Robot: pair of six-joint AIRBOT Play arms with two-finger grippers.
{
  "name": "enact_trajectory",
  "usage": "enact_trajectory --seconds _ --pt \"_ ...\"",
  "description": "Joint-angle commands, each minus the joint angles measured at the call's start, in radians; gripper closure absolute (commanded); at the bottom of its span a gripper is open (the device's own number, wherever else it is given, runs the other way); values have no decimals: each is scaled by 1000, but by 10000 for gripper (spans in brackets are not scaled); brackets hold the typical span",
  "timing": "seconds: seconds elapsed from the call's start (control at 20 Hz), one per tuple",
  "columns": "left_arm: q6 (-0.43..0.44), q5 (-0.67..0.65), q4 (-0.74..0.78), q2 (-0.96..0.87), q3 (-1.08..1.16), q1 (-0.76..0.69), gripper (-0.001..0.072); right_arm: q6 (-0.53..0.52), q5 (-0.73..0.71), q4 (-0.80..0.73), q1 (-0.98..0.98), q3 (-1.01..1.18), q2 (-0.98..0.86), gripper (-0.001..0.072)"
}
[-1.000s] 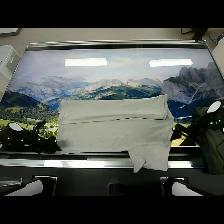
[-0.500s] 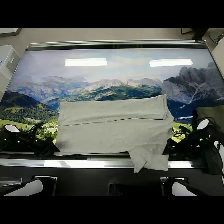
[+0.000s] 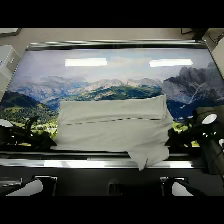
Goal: Fold the clothes and pants, and hang the long-sleeved shirts on hangers.
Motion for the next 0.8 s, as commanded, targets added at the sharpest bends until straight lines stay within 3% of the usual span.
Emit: enact_trajectory --seconds 0.0,0.2,0.4,0.6,0.75 --pt "-60 23 -87 -10 142 -9 689 39 -65 57 52 214 -2 683" --pt "-129 77 -132 -136 353 -84 687 119 -232 52 168 476 -162 682" --pt "-218 77 -133 -335 608 -119 686 191 -245 79 169 715 -387 682" --pt "-235 78 -196 -526 769 -159 686 191 -348 215 170 758 -515 680" --pt "-243 84 -229 -621 815 -180 685 191 -335 233 170 758 -585 679"
